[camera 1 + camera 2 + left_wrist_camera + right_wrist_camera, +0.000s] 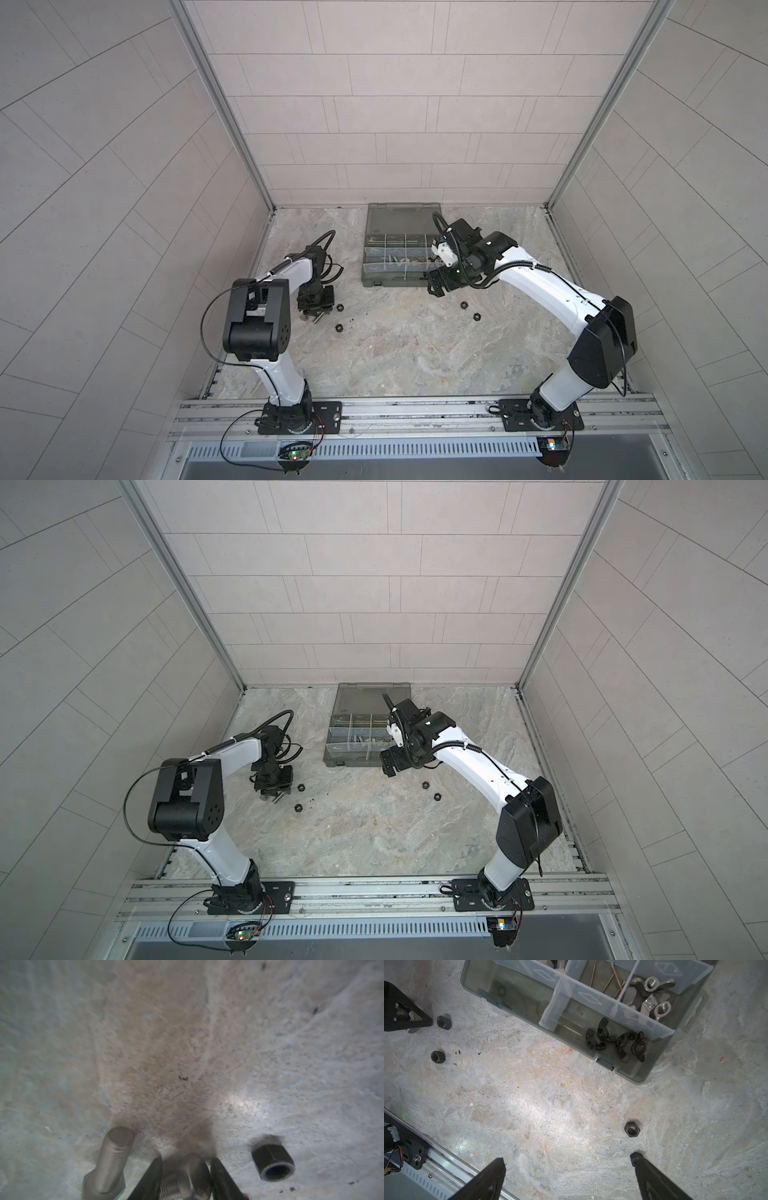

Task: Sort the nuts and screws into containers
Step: 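Lower the left gripper and close it on a silver bolt head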

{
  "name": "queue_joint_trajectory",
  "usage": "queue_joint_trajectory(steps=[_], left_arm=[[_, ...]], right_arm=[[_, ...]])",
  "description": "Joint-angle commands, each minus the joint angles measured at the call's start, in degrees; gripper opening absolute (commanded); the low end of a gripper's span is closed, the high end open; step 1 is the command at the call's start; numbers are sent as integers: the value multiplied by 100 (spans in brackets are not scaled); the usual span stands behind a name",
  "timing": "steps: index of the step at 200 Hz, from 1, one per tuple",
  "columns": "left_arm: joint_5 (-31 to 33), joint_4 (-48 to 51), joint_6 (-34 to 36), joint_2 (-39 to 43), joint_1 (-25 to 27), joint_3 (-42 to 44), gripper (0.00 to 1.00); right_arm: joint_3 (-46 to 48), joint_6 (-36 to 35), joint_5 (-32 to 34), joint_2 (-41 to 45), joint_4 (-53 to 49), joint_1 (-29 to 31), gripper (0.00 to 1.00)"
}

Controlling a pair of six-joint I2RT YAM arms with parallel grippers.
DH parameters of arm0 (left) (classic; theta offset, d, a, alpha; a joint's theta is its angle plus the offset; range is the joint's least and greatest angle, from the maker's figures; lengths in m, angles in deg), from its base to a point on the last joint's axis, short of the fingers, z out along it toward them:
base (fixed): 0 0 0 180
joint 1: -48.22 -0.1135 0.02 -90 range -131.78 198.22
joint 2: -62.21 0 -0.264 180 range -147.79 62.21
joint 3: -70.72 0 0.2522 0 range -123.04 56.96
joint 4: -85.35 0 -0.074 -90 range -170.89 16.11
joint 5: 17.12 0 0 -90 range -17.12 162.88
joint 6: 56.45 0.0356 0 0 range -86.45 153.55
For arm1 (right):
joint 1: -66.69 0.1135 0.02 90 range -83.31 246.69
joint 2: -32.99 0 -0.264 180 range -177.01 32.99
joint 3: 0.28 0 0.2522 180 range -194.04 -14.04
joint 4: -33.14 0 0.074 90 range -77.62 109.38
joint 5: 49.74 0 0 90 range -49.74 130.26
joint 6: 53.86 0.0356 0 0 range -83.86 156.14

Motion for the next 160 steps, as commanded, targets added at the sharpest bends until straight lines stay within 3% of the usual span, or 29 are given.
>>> queue_joint_trajectory(steps=[1,39,77,110,160], left_arm=[[-226,89,-113,-1,16,101,38],[-318,94,-208,24,69,-45,28],[-336,172,-245,97,70,-223,27],[-308,249,-234,325,87,-250,42],[-248,478,-158,743,87,-152,51]], right_arm=[[101,-12,-5,175,-139,-15,99],[154,3,-15,216,-138,-15,99],[244,10,22,295,-138,-17,99],[293,16,41,337,-141,-28,99],[350,51,-14,352,-117,-24,99]])
